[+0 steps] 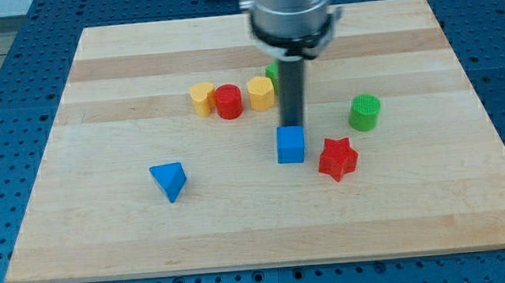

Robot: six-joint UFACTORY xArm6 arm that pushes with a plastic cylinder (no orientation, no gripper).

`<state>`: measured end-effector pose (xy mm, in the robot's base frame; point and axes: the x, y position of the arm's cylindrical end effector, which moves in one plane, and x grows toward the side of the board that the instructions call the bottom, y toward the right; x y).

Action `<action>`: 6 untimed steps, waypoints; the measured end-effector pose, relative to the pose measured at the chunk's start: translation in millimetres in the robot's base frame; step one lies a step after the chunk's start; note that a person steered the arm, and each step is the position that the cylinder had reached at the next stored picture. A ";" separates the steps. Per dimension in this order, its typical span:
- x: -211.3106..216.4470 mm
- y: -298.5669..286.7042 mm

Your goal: Move blue cube towards red circle

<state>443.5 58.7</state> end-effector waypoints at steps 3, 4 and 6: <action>60.3 -40.1; 56.1 -72.3; 53.9 -36.4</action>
